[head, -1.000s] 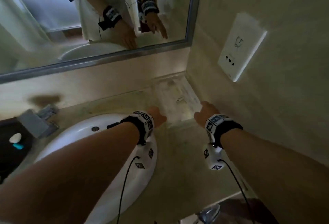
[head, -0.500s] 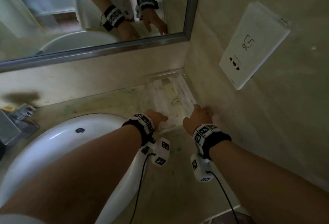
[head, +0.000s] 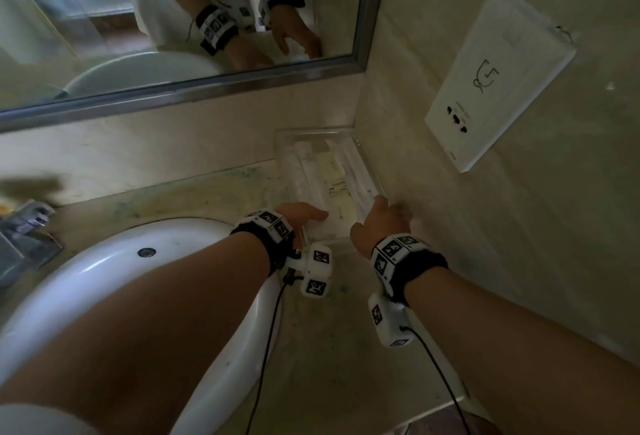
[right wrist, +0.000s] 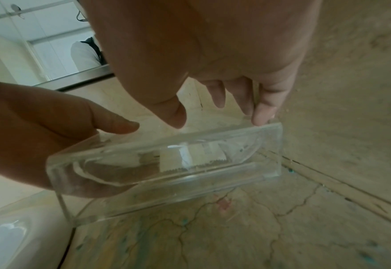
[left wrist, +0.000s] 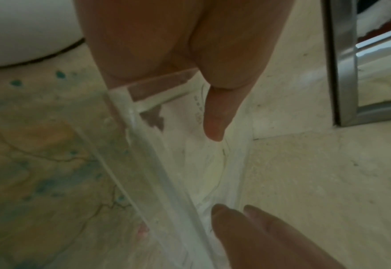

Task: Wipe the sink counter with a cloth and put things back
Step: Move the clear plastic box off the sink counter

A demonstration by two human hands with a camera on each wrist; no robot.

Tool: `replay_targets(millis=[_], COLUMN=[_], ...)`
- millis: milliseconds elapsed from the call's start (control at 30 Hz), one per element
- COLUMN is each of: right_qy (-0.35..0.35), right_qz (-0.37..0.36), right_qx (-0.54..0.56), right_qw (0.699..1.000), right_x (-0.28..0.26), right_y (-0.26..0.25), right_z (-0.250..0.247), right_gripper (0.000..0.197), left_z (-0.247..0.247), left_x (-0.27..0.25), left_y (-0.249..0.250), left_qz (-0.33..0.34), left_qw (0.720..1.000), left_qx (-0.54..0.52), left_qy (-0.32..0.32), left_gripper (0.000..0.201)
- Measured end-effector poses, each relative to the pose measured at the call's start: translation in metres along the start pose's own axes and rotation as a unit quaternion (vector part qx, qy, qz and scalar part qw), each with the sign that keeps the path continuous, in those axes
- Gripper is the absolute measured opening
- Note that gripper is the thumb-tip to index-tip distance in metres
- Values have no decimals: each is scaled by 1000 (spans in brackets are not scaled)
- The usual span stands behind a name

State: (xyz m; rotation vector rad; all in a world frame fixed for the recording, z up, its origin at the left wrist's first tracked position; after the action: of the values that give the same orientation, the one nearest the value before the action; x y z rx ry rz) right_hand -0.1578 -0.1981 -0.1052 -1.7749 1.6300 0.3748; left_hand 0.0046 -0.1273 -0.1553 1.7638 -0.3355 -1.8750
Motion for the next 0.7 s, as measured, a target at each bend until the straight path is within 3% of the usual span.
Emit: replay_targets(millis=[133,267,567,700], right_qy=[-8,15,-60,-41], right_qz=[-5,-22,-17,-74], right_qx=[15,41,289,308], right_qw=[1000,999,955,948], right_x=[-4,-7,-13,-35], right_y=[1,-5,-23,-44], right_z=[-2,-14,-12,-2], right_gripper=[69,66,94,74], left_z=[-13,-13,-34,-62], left_x=[8,-24,-82,-113], left_y=[-4,-4,-17,-19], left_qz=[25,50,146,208], left_qw=[999,997,982,975], left_qx=[-29,-55,-105,-78], left_qy=[7,2,-56,-11], left_gripper=[41,38,35,33])
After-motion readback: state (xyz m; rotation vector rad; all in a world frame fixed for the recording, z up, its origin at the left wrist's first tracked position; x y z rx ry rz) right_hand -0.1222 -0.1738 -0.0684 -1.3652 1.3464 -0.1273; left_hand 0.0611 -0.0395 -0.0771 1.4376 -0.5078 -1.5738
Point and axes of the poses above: each hand's wrist, its own x-axis towards the middle knuckle, its own z-axis out of the palm, y = z × x, the point moved 10 cm from there along x, towards the middle knuckle, and after that the axes turned 10 degrees about -y, right-handed, at the moved point
